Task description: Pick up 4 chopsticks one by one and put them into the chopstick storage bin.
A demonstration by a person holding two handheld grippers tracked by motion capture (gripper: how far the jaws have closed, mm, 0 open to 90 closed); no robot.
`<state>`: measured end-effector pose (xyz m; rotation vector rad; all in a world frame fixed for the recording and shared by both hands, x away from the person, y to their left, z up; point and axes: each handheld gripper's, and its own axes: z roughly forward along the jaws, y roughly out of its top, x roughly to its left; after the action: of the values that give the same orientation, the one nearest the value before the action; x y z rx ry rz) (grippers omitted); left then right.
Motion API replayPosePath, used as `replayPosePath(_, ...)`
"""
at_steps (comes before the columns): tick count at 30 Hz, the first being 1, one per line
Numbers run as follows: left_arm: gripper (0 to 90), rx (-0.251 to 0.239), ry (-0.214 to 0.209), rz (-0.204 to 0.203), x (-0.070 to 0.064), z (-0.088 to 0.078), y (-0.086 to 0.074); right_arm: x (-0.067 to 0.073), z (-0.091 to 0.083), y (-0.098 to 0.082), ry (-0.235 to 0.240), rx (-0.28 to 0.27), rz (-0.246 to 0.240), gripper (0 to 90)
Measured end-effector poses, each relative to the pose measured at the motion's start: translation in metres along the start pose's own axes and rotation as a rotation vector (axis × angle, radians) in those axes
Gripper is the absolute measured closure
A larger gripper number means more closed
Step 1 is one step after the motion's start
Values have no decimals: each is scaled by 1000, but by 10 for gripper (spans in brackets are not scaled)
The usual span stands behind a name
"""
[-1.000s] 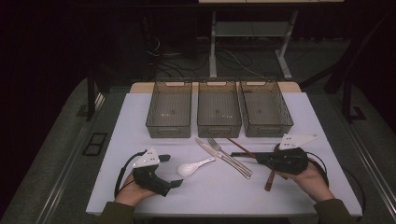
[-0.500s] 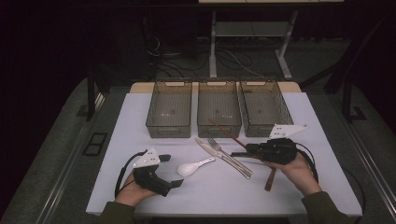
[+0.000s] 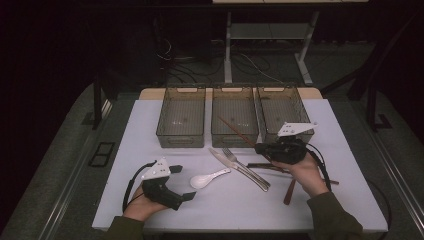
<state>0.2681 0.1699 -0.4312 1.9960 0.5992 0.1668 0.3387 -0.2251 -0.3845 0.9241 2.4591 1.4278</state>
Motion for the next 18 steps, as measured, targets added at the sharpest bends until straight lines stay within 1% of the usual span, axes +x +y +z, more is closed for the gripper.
replayPosePath(4, 0, 3, -3, -2, 0, 1, 0, 1, 9, 11, -3, 2, 5, 841)
replayPosePath(15, 0, -8, -10, -9, -1, 1, 0, 11, 34, 43, -14, -2, -15, 841)
replayPosePath(18, 0, -10, -13, -7, 0, 1, 0, 12, 42, 52, -24, -5, -5, 841)
